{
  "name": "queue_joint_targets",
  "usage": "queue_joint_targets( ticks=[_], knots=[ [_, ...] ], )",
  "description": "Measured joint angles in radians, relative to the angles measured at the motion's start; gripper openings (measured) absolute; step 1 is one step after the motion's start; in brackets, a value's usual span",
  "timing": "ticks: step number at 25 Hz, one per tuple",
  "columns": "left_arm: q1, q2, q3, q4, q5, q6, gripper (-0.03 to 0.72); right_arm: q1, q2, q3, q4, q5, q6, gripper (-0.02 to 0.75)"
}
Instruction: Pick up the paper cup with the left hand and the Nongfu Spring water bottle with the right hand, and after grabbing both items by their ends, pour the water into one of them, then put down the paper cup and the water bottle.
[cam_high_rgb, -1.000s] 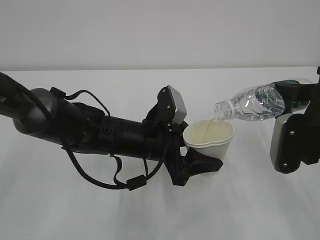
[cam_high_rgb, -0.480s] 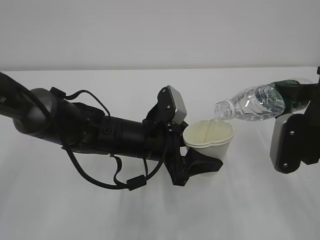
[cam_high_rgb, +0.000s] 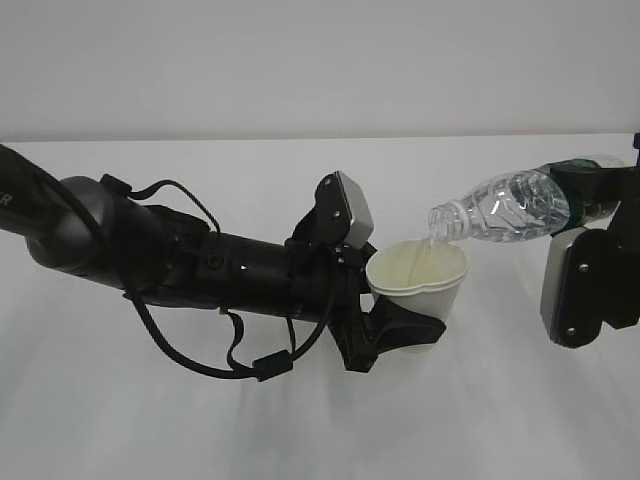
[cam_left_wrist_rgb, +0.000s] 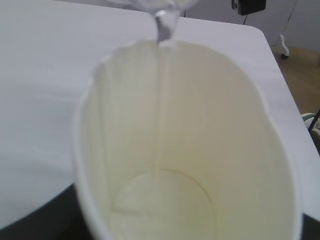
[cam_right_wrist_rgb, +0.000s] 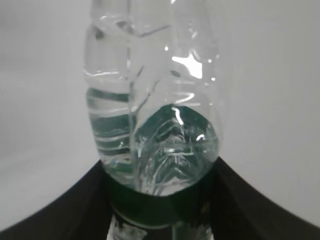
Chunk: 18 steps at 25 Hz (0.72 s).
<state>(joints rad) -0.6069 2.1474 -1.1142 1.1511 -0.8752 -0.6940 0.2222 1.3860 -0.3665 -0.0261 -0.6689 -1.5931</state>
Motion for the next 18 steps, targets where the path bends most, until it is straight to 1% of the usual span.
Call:
queue_joint_targets(
  ticks=[18],
  knots=[
    [0.000,0.000,0.000,0.001,0.000,0.000,0.453,0.000,0.000,0.000,0.000,-0.002,-0.010,0.403]
  ],
)
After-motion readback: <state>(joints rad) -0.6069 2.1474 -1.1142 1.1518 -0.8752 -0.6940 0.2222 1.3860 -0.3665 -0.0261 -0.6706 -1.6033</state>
